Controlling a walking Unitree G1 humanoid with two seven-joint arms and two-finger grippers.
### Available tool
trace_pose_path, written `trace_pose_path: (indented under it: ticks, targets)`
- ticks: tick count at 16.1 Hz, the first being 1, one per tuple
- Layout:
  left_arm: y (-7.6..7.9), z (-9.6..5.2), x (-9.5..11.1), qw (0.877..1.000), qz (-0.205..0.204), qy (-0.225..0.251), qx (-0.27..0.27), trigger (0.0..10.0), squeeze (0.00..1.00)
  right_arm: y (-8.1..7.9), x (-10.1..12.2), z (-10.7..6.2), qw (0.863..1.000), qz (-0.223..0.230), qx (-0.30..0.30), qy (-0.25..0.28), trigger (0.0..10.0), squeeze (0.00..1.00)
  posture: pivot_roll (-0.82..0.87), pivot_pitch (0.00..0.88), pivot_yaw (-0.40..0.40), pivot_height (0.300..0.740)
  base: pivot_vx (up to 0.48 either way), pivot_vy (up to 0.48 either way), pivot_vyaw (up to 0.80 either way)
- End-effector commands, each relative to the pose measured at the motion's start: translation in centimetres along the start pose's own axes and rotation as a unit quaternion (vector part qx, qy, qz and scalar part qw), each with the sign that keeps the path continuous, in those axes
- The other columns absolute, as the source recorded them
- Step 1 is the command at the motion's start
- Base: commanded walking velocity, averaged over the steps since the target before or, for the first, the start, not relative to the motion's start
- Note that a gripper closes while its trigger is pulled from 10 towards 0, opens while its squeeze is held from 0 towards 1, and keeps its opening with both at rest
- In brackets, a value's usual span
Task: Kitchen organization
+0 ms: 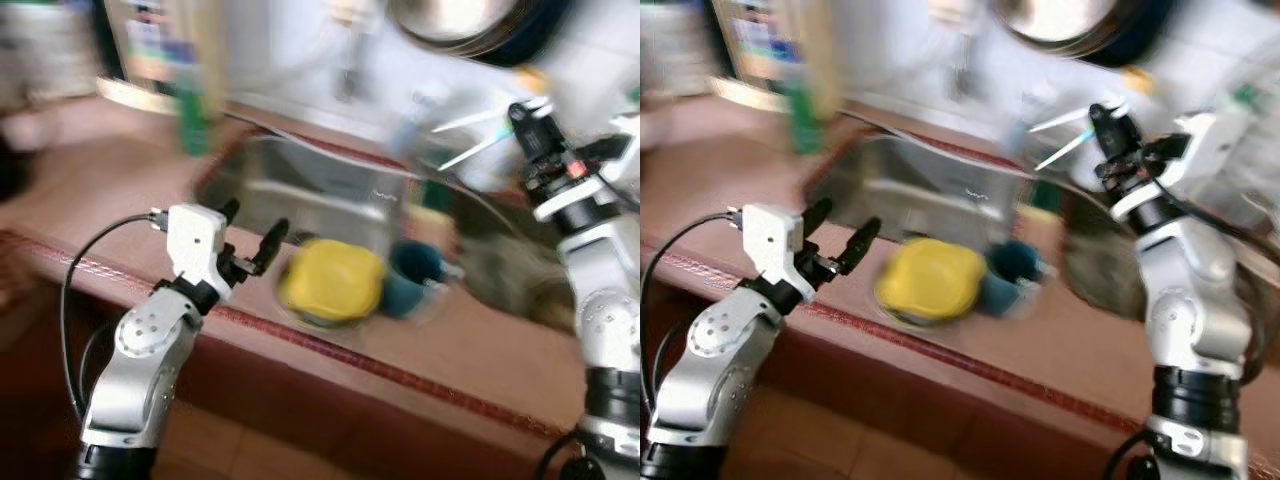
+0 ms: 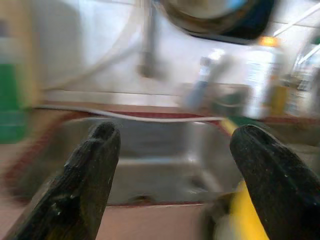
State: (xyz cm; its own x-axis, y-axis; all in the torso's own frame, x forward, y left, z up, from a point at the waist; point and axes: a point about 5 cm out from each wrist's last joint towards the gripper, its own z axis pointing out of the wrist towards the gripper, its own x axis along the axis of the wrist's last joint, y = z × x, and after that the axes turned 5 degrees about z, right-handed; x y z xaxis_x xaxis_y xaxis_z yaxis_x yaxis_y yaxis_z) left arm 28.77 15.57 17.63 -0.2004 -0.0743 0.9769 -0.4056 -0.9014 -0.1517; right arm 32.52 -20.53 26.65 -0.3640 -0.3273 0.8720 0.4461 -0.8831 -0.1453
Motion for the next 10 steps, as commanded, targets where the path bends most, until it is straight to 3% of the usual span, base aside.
trace_pose_path:
  ticks: [1,8,10]
  targets:
    - [0.25,0.29,0.22,1.000,0.003,0.003,-0.002,10.0,0.00,0.34,0.53,-0.25,1.000,-0.010,0.001,0.003,10.0,0.00,0.04,0.000,-0.115,0.732,0.285,0.000,0.00]
    - [0.31,0.24,0.18,1.000,0.001,0.003,-0.004,10.0,0.00,0.47,0.56,-0.20,1.000,-0.012,0.000,0.002,10.0,0.00,0.04,0.000,-0.117,0.732,0.284,0.000,0.00]
    - [0.55,0.20,0.11,1.000,0.002,0.003,-0.008,10.0,0.00,0.61,0.48,-0.25,1.000,-0.012,-0.002,-0.001,10.0,0.00,0.04,0.000,-0.118,0.732,0.000,0.000,0.00]
